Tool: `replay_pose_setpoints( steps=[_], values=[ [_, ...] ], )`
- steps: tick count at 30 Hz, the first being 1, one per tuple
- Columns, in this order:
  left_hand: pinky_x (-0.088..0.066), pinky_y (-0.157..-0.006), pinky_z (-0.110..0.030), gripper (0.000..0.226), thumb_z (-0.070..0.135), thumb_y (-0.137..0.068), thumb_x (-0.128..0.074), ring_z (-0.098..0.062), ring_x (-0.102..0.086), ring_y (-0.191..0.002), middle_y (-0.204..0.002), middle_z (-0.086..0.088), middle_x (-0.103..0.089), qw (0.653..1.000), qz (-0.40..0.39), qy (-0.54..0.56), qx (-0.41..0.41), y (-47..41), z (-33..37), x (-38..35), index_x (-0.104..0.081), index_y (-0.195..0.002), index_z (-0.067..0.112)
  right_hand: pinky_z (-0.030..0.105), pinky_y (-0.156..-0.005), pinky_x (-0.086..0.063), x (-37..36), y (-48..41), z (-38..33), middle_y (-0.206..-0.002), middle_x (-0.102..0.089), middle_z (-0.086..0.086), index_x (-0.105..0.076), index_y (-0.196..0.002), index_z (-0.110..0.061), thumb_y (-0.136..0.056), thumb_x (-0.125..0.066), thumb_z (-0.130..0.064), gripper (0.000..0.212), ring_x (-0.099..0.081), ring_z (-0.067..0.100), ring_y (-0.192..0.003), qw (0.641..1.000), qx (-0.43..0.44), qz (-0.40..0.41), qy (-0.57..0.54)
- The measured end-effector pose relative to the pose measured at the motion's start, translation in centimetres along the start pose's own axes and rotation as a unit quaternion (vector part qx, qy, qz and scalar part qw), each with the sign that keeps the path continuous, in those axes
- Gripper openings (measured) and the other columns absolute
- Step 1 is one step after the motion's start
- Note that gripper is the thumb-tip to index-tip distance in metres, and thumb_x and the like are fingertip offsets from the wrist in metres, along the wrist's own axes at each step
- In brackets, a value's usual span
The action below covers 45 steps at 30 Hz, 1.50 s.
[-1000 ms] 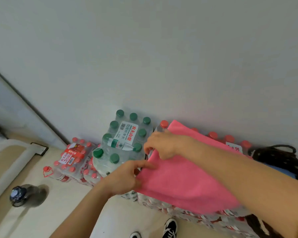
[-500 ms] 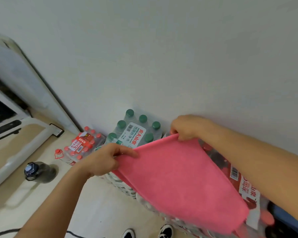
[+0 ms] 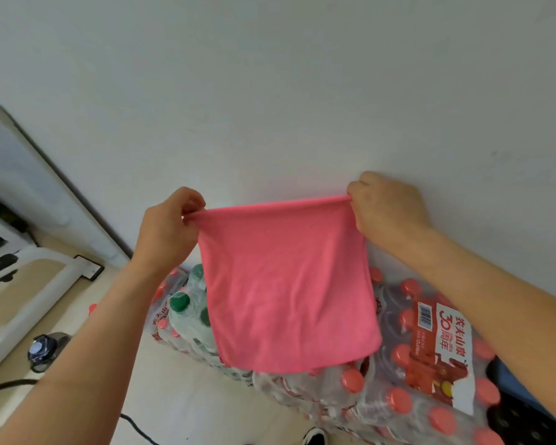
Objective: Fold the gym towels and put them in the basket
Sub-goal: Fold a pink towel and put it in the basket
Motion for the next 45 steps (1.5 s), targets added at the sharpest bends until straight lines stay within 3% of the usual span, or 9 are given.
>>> replay_pose_setpoints(
  steps=[3,6,12,17,23,26,30,38,45],
  values=[
    [-0.040,-0.084,-0.017,0.030,0.002,-0.085,-0.053,-0.010,-0.061,-0.089,-0.100,0.003,-0.071,0.999,0.045,-0.007,-0.020,-1.2,1.1,0.9,-0.071,-0.104,0.018,0.034,-0.045,-0.038,1.2,0.5,0.9,-0.084,-0.054,0.014,-0.062,-0.080,-0.004,-0.076,-0.061,0.001,0.007,-0.056,0.038,-0.058,0.997,-0.031,0.054,-0.041],
    [-0.040,-0.086,-0.016,0.024,0.011,-0.087,-0.057,-0.005,-0.059,-0.085,-0.100,0.002,-0.073,0.991,0.124,0.033,-0.026,-2.3,2.8,2.9,-0.073,-0.105,0.018,0.043,-0.059,-0.052,3.5,1.1,2.0,-0.090,-0.056,0.016,-0.067,-0.092,-0.003,-0.083,-0.057,-0.002,0.014,-0.059,0.038,-0.070,0.979,-0.060,0.149,-0.126],
    [-0.048,-0.069,-0.019,0.019,0.019,-0.088,-0.064,-0.006,-0.058,-0.068,-0.082,0.024,-0.066,0.944,0.225,0.210,-0.117,-0.6,7.6,8.0,-0.067,-0.092,0.037,0.039,-0.070,-0.054,9.9,4.8,4.2,-0.095,-0.055,0.015,-0.069,-0.104,-0.002,-0.086,-0.054,0.002,0.024,-0.060,0.025,-0.078,0.912,-0.111,0.325,-0.226],
    [-0.051,-0.071,-0.015,0.038,0.002,-0.087,-0.062,-0.002,-0.062,-0.070,-0.077,0.027,-0.066,0.963,0.138,0.202,-0.110,5.4,4.1,7.5,-0.063,-0.090,0.040,0.012,-0.071,-0.054,9.0,12.6,1.1,-0.101,-0.051,0.002,-0.069,-0.108,-0.005,-0.088,-0.057,0.006,0.026,-0.057,0.007,-0.080,0.912,-0.118,0.215,-0.328],
    [-0.045,-0.070,-0.007,0.048,-0.010,-0.077,-0.070,0.004,-0.063,-0.077,-0.088,0.029,-0.066,0.988,-0.120,0.035,-0.090,12.0,-3.3,4.7,-0.067,-0.079,0.038,0.005,-0.082,-0.042,1.8,22.8,-3.9,-0.089,-0.064,-0.007,-0.074,-0.095,-0.015,-0.075,-0.072,0.010,0.032,-0.056,0.001,-0.089,0.942,-0.122,0.000,-0.312],
    [-0.040,-0.060,-0.002,0.031,-0.002,-0.076,-0.075,0.009,-0.060,-0.067,-0.072,0.032,-0.065,0.967,-0.248,-0.020,-0.049,14.0,-4.7,4.7,-0.075,-0.077,0.029,0.012,-0.079,-0.048,0.5,25.8,-5.3,-0.087,-0.065,-0.017,-0.068,-0.087,-0.039,-0.078,-0.073,0.002,0.042,-0.059,-0.001,-0.091,0.912,-0.152,-0.143,-0.352],
    [-0.046,-0.056,-0.011,0.032,0.000,-0.077,-0.075,-0.004,-0.064,-0.064,-0.071,0.010,-0.071,0.930,-0.366,0.008,-0.015,13.6,-5.5,5.1,-0.077,-0.071,0.031,0.018,-0.079,-0.054,0.9,25.8,-5.5,-0.085,-0.071,-0.012,-0.073,-0.086,-0.031,-0.081,-0.071,-0.003,0.028,-0.066,0.000,-0.083,0.837,-0.228,-0.251,-0.429],
    [-0.056,-0.074,-0.047,0.031,0.000,-0.089,-0.057,-0.030,-0.067,-0.080,-0.086,-0.003,-0.070,0.966,-0.188,0.162,0.070,6.9,-3.3,-1.0,-0.072,-0.081,0.026,0.017,-0.076,-0.049,-1.8,19.2,-1.4,-0.086,-0.071,-0.009,-0.069,-0.081,-0.026,-0.081,-0.069,0.002,0.028,-0.065,0.001,-0.078,0.789,-0.363,-0.036,-0.495],
    [-0.043,-0.079,-0.028,0.029,0.003,-0.088,-0.048,-0.016,-0.058,-0.091,-0.100,0.000,-0.068,0.986,-0.126,0.079,0.077,2.6,-1.9,-6.1,-0.071,-0.099,0.017,0.024,-0.076,-0.047,-6.2,14.9,1.4,-0.083,-0.068,-0.007,-0.067,-0.079,-0.022,-0.083,-0.065,-0.002,0.021,-0.064,0.013,-0.084,0.782,-0.424,-0.007,-0.456]
  ],
)
Point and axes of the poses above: each hand's wrist, its own y-axis away from the middle knuckle, its own x-axis out of the back of the hand, z = x × y, the point moved 3 cm from there along -y, towards the middle knuckle
